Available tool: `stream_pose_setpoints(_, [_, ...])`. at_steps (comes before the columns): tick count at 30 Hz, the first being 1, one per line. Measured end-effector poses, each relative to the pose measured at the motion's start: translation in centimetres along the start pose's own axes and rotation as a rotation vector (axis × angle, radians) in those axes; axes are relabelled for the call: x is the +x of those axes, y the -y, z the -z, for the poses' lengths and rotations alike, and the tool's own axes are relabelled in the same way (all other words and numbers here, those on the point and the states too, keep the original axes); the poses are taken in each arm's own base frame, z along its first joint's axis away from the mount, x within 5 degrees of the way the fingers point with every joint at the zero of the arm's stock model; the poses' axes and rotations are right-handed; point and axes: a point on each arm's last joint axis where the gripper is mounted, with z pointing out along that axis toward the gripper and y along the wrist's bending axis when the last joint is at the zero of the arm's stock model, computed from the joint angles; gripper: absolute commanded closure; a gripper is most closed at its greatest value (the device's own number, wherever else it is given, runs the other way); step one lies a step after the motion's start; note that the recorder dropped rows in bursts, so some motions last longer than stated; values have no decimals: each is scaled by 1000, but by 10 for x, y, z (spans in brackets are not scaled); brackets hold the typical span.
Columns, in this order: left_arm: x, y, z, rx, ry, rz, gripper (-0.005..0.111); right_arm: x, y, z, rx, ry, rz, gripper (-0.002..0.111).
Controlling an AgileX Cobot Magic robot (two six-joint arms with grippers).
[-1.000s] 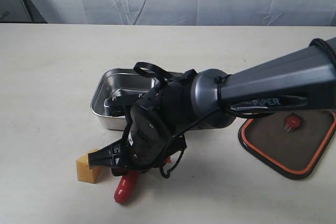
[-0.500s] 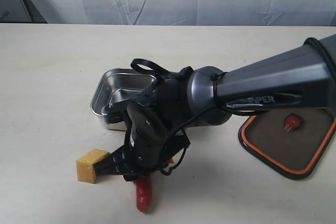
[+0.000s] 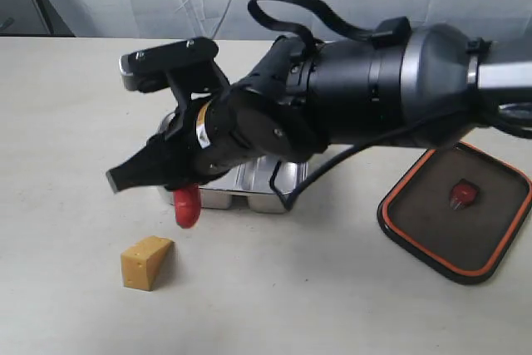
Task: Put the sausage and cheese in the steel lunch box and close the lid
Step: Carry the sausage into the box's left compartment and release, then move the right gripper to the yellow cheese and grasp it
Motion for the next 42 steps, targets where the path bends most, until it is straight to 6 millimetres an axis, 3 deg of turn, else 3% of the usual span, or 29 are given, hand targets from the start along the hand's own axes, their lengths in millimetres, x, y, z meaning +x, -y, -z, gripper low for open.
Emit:
stream_pose_setpoints(4, [0, 0, 0, 0, 0, 0, 107, -25, 39, -28, 88, 32, 12, 109])
stream_pose_setpoints(9, [0, 0, 0, 0, 0, 0, 107, -34, 46, -59, 107, 74, 205, 109])
stream_pose_setpoints(14, [0, 0, 0, 0, 0, 0, 107, -18, 53, -85, 141, -10, 313, 109])
stream_pose_setpoints(15, [0, 0, 0, 0, 0, 0, 107, -16, 54, -86, 152, -25, 336, 107])
stream_pose_setpoints(16, [0, 0, 0, 0, 0, 0, 107, -15, 55, -88, 159, -32, 355, 98])
stream_pose_setpoints(17, [0, 0, 0, 0, 0, 0, 107, -15, 55, -88, 162, -32, 366, 90])
stream_pose_setpoints(20, [0, 0, 0, 0, 0, 0, 107, -16, 55, -88, 164, -33, 369, 51])
stream_pose_setpoints(22, [0, 0, 0, 0, 0, 0, 107, -16, 55, -88, 164, -33, 367, 36])
stream_pose_setpoints(23, [0, 0, 0, 0, 0, 0, 107, -16, 55, -88, 164, -33, 367, 33])
stream_pose_setpoints(29, [0, 0, 0, 0, 0, 0, 107, -15, 56, -81, 174, -73, 274, 54])
stream_pose_setpoints(34, [0, 0, 0, 0, 0, 0, 107, -23, 49, -50, 154, -107, 96, 56])
stream_pose_setpoints(38, [0, 0, 0, 0, 0, 0, 107, -28, 21, -17, 80, -110, 22, 56])
stream_pose_setpoints(42, [0, 0, 0, 0, 0, 0, 107, -17, -26, -6, -24, -146, 21, 56])
